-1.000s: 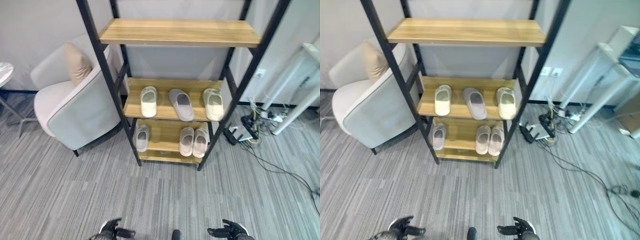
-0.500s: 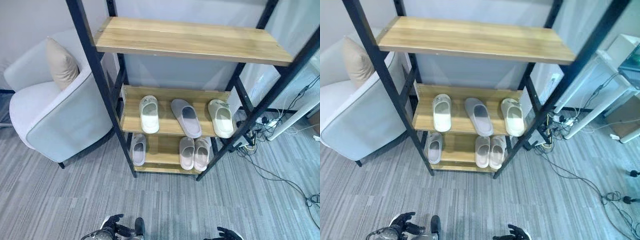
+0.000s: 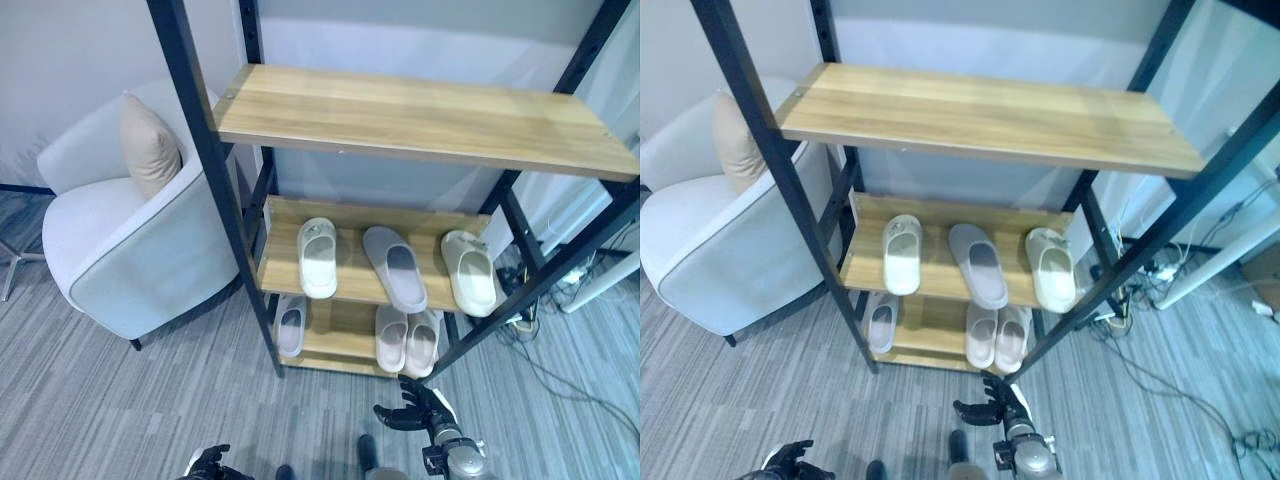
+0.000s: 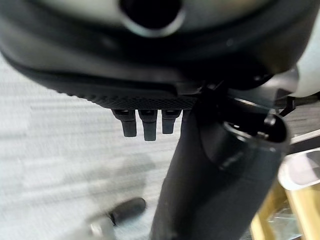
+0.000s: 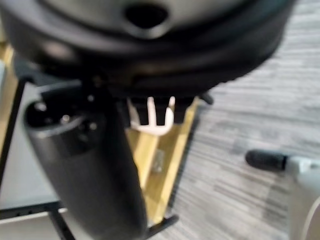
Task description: Arrange the slippers neatly on the shoe rack.
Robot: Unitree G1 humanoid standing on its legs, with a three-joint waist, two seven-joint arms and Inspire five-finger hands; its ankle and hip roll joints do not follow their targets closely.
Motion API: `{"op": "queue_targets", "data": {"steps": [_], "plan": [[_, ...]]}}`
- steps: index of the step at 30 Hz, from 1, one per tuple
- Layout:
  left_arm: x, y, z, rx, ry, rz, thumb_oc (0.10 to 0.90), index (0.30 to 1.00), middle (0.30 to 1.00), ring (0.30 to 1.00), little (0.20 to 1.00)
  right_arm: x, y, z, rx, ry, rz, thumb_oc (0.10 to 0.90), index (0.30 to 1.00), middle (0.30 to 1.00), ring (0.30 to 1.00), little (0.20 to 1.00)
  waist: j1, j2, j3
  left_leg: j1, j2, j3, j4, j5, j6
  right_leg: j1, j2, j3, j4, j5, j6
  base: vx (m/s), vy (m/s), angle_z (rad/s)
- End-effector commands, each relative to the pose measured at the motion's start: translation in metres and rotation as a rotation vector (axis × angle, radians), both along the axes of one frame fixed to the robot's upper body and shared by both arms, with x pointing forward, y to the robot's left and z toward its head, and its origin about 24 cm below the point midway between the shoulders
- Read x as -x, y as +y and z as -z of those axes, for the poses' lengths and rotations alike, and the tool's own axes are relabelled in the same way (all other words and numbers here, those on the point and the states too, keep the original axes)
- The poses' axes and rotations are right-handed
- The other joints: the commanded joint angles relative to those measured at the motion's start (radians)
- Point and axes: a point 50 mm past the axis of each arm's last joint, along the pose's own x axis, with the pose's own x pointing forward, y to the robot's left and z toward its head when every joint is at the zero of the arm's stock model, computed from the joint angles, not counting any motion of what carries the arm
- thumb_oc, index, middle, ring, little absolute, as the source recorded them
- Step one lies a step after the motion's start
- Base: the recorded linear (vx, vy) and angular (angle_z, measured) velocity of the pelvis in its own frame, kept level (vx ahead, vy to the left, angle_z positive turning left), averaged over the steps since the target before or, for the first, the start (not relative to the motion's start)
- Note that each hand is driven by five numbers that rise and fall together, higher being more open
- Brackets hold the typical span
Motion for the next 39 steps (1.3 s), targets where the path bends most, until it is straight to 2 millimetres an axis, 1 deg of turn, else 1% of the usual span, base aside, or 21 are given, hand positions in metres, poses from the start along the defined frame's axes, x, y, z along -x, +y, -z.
{"op": "queue_targets", "data": {"steps": [1,4,5,6,9,10,12,14,17,19,22,23,24,25,27,31,32,33,35,36,39], "plan": [[-0.01,0.0,-0.002,-0.022,-0.009,0.048,0.8,0.9,0.9,0.9,0.9,-0.038,-0.004,-0.042,0.038,-0.242,-0.092,0.8,0.9,0.9,0.9,0.9,0.004,0.004,-0.012,-0.026,0.022,0.032,0.135,-0.14,-0.026,0.059,0.0,-0.002,0.036,-0.099,0.043,0.05,-0.149,-0.21],[0.004,-0.007,0.003,-0.009,0.042,0.073,0.8,0.9,0.9,0.9,0.9,-0.042,0.01,-0.047,0.007,-0.267,-0.174,0.8,0.9,0.9,0.9,0.9,0.015,0.007,-0.027,-0.012,0.035,0.023,0.104,-0.123,-0.037,0.088,0.013,-0.016,0.017,-0.11,0.03,0.03,-0.131,-0.05],[0.007,-0.009,0.004,-0.006,0.059,0.091,0.8,0.9,0.9,0.9,0.9,-0.045,0.023,-0.051,-0.028,-0.277,-0.249,0.8,0.9,0.9,0.9,0.9,0.023,0.007,-0.03,-0.005,0.044,0.014,0.086,-0.11,-0.044,0.102,0.023,-0.025,0.008,-0.12,0.023,0.02,-0.16,0.03],[0.006,-0.01,0.004,-0.005,0.059,0.098,0.8,0.9,0.9,0.9,0.9,-0.047,0.031,-0.053,-0.059,-0.279,-0.288,0.8,0.9,0.9,0.9,0.9,0.026,0.007,-0.03,-0.002,0.048,0.011,0.077,-0.103,-0.048,0.109,0.026,-0.028,0.004,-0.123,0.019,0.01,-0.163,0.06],[0.0,-0.012,0.003,-0.007,0.045,0.142,0.8,0.9,0.9,0.9,0.9,-0.052,0.054,-0.072,-0.144,-0.332,-0.452,0.8,0.9,0.9,0.9,0.9,0.034,0.008,-0.031,0.004,0.059,0.001,0.051,-0.085,-0.059,0.117,0.036,-0.043,0.001,-0.138,0.011,-0.02,-0.103,0.18],[-0.005,-0.013,0.002,-0.009,0.03,0.167,0.8,0.9,0.9,0.9,0.9,-0.055,0.063,-0.08,-0.159,-0.349,-0.529,0.8,0.9,0.9,0.9,0.9,0.039,0.008,-0.031,0.004,0.063,-0.002,0.042,-0.077,-0.063,0.118,0.04,-0.048,0.0,-0.142,0.008,-0.01,-0.076,0.13],[-0.01,-0.015,0.001,-0.007,0.021,0.199,0.8,0.9,0.9,0.9,0.9,-0.057,0.073,-0.088,-0.182,-0.362,-0.61,0.8,0.9,0.9,0.9,0.9,0.042,0.009,-0.032,0.006,0.067,-0.008,0.03,-0.071,-0.067,0.124,0.045,-0.057,-0.001,-0.149,0.006,-0.01,-0.063,0.19],[-0.014,-0.016,0.0,-0.008,0.013,0.226,0.8,0.9,0.9,0.9,0.9,-0.06,0.086,-0.101,-0.197,-0.391,-0.728,0.8,0.9,0.9,0.9,0.9,0.045,0.011,-0.035,0.011,0.071,-0.012,0.021,-0.066,-0.071,0.131,0.049,-0.065,-0.004,-0.153,0.003,0.0,-0.052,0.18],[-0.018,-0.019,0.0,-0.005,0.001,0.247,0.8,0.9,0.9,0.9,0.9,-0.063,0.099,-0.128,-0.221,-0.479,-0.852,0.8,0.9,0.9,0.9,0.9,0.045,0.012,-0.038,0.017,0.076,-0.015,0.017,-0.065,-0.075,0.144,0.054,-0.073,-0.014,-0.156,0.0,0.0,-0.026,0.02],[-0.017,-0.022,0.0,0.004,0.0,0.245,0.8,0.9,0.9,0.9,0.9,-0.068,0.096,-0.15,-0.184,-0.586,-0.875,0.8,0.9,0.9,0.9,0.9,0.043,0.015,-0.04,0.013,0.078,-0.017,0.019,-0.056,-0.077,0.144,0.055,-0.079,-0.02,-0.149,0.0,0.0,-0.006,0.03],[-0.014,-0.026,0.002,0.01,0.004,0.24,0.8,0.9,0.9,0.9,0.9,-0.071,0.081,-0.187,-0.091,-0.8,-0.811,0.8,0.9,0.9,0.9,0.9,0.035,0.021,-0.045,0.018,0.08,-0.015,0.015,-0.056,-0.078,0.153,0.057,-0.082,-0.028,-0.148,0.0,0.02,-0.003,0.06],[-0.011,-0.028,0.003,0.016,0.01,0.233,0.8,0.9,0.9,0.9,0.9,-0.072,0.073,-0.198,-0.041,-0.875,-0.76,0.8,0.9,0.9,0.9,0.9,0.033,0.024,-0.047,0.021,0.081,-0.014,0.014,-0.057,-0.077,0.156,0.058,-0.082,-0.031,-0.148,0.0,0.07,-0.001,0.0],[-0.007,-0.03,0.004,0.028,0.015,0.212,0.8,0.9,0.9,0.9,0.9,-0.075,0.057,-0.211,0.095,-0.981,-0.662,0.8,0.9,0.9,0.9,0.9,0.033,0.028,-0.049,0.026,0.081,-0.015,0.012,-0.058,-0.076,0.164,0.059,-0.082,-0.035,-0.148,0.0,0.05,0.0,0.01],[-0.007,-0.03,0.004,0.028,0.015,0.212,0.8,0.9,0.9,0.9,0.9,-0.075,0.056,-0.211,0.096,-0.98,-0.661,0.8,0.9,0.9,0.9,0.9,0.034,0.028,-0.048,0.028,0.081,-0.015,0.012,-0.058,-0.076,0.165,0.059,-0.082,-0.035,-0.148,0.0,0.05,-0.006,0.01],[-0.002,-0.029,0.005,0.021,0.022,0.196,0.8,0.9,0.9,0.9,0.9,-0.081,0.041,-0.219,0.236,-1.054,-0.544,0.8,0.9,0.9,0.9,0.9,0.038,0.03,-0.048,0.028,0.081,-0.016,0.009,-0.059,-0.075,0.168,0.059,-0.084,-0.042,-0.146,0.001,0.02,-0.003,-0.01],[0.016,-0.029,0.009,0.01,0.083,0.202,0.8,0.9,0.9,0.9,0.9,-0.095,0.014,-0.225,0.411,-1.097,-0.354,0.8,0.9,0.9,0.9,0.9,0.048,0.031,-0.046,0.027,0.08,-0.02,0.004,-0.06,-0.072,0.173,0.062,-0.085,-0.058,-0.142,0.002,0.04,-0.001,-0.01],[0.022,-0.027,0.01,0.01,0.099,0.196,0.8,0.9,0.9,0.9,0.9,-0.101,0.001,-0.228,0.522,-1.103,-0.3,0.8,0.9,0.9,0.9,0.9,0.054,0.032,-0.044,0.025,0.079,-0.022,0.003,-0.062,-0.072,0.173,0.062,-0.088,-0.062,-0.142,0.002,0.04,0.002,0.0],[0.022,-0.027,0.01,0.01,0.098,0.195,0.8,0.9,0.9,0.9,0.9,-0.102,0.001,-0.228,0.523,-1.104,-0.3,0.8,0.9,0.9,0.9,0.9,0.054,0.032,-0.044,0.025,0.079,-0.022,0.003,-0.062,-0.072,0.173,0.062,-0.088,-0.062,-0.142,0.002,0.05,0.0,0.02],[0.025,-0.025,0.01,0.006,0.1,0.196,0.8,0.9,0.9,0.9,0.9,-0.106,-0.011,-0.228,0.582,-1.095,-0.244,0.8,0.9,0.9,0.9,0.9,0.061,0.03,-0.04,0.024,0.078,-0.024,0.003,-0.063,-0.072,0.174,0.063,-0.091,-0.064,-0.142,0.002,0.06,-0.001,0.05],[0.025,-0.024,0.009,0.004,0.097,0.191,0.8,0.9,0.9,0.9,0.9,-0.111,-0.02,-0.227,0.619,-1.075,-0.203,0.8,0.9,0.9,0.9,0.9,0.067,0.029,-0.039,0.026,0.079,-0.028,0.003,-0.074,-0.072,0.179,0.065,-0.093,-0.067,-0.151,0.002,0.08,0.002,0.03],[0.024,-0.023,0.009,0.003,0.092,0.191,0.8,0.9,0.9,0.9,0.9,-0.114,-0.024,-0.227,0.633,-1.066,-0.187,0.8,0.9,0.9,0.9,0.9,0.07,0.028,-0.035,0.026,0.08,-0.032,0.003,-0.075,-0.073,0.181,0.066,-0.097,-0.068,-0.152,0.001,0.05,-0.003,0.13]]}}
